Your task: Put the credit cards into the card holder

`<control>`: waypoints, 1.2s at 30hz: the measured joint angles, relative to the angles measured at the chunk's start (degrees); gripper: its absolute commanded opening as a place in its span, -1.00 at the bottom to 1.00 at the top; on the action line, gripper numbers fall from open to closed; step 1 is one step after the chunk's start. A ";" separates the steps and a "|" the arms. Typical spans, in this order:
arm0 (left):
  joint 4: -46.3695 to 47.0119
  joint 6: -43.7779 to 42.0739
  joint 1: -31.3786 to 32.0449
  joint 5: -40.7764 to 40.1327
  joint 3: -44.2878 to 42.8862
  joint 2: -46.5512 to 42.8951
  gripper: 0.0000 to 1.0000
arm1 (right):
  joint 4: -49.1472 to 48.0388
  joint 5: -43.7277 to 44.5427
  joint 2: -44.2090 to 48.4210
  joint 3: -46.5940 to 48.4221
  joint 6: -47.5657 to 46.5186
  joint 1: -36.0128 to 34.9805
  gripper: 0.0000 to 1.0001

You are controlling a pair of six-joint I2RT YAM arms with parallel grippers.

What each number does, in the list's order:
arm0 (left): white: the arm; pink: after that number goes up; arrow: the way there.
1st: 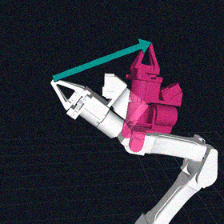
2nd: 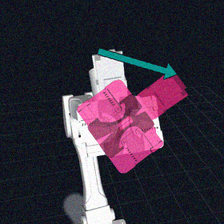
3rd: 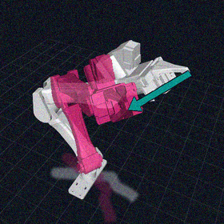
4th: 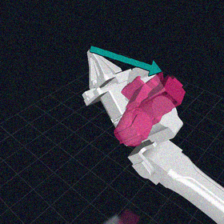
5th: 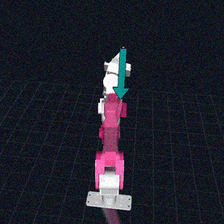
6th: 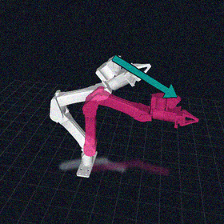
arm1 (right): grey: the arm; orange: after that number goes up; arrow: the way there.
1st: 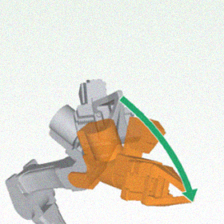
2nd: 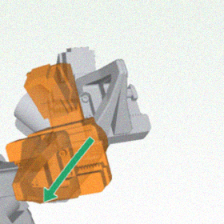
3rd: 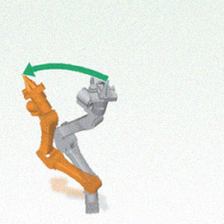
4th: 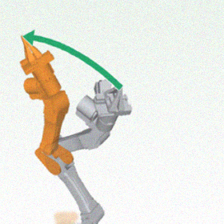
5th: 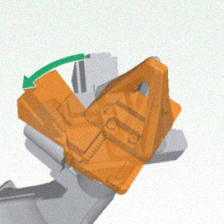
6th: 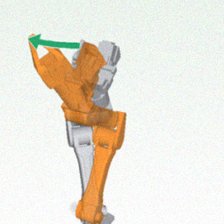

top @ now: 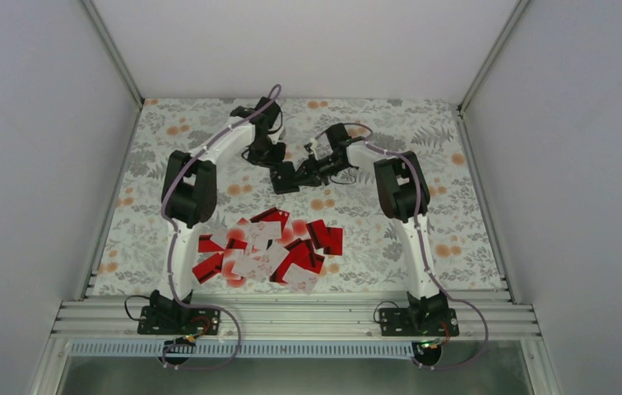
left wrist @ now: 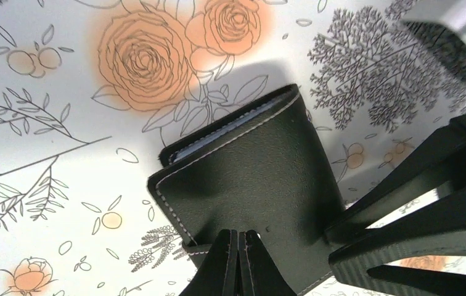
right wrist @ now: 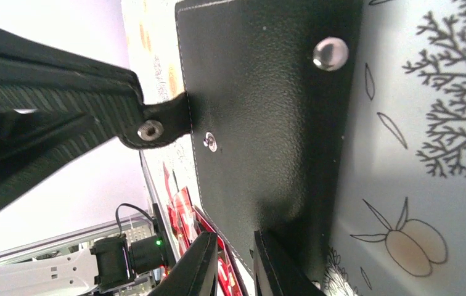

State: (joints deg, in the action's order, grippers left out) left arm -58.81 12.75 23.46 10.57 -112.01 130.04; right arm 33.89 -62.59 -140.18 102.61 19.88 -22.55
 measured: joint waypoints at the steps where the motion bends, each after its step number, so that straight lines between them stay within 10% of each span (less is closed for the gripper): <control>1: 0.02 0.22 -0.22 0.52 -0.35 0.00 -0.95 | 0.00 -0.17 0.00 -0.04 0.00 0.00 -0.67; 36: 1.64 2.89 0.68 2.80 -3.50 4.70 -0.95 | 2.99 -1.27 -1.46 2.10 1.53 0.07 -0.76</control>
State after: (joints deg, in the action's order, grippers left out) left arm -57.17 15.64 24.14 13.37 -115.50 134.74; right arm 36.88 -63.86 -141.64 104.71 21.41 -22.48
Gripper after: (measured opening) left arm 0.024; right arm 0.122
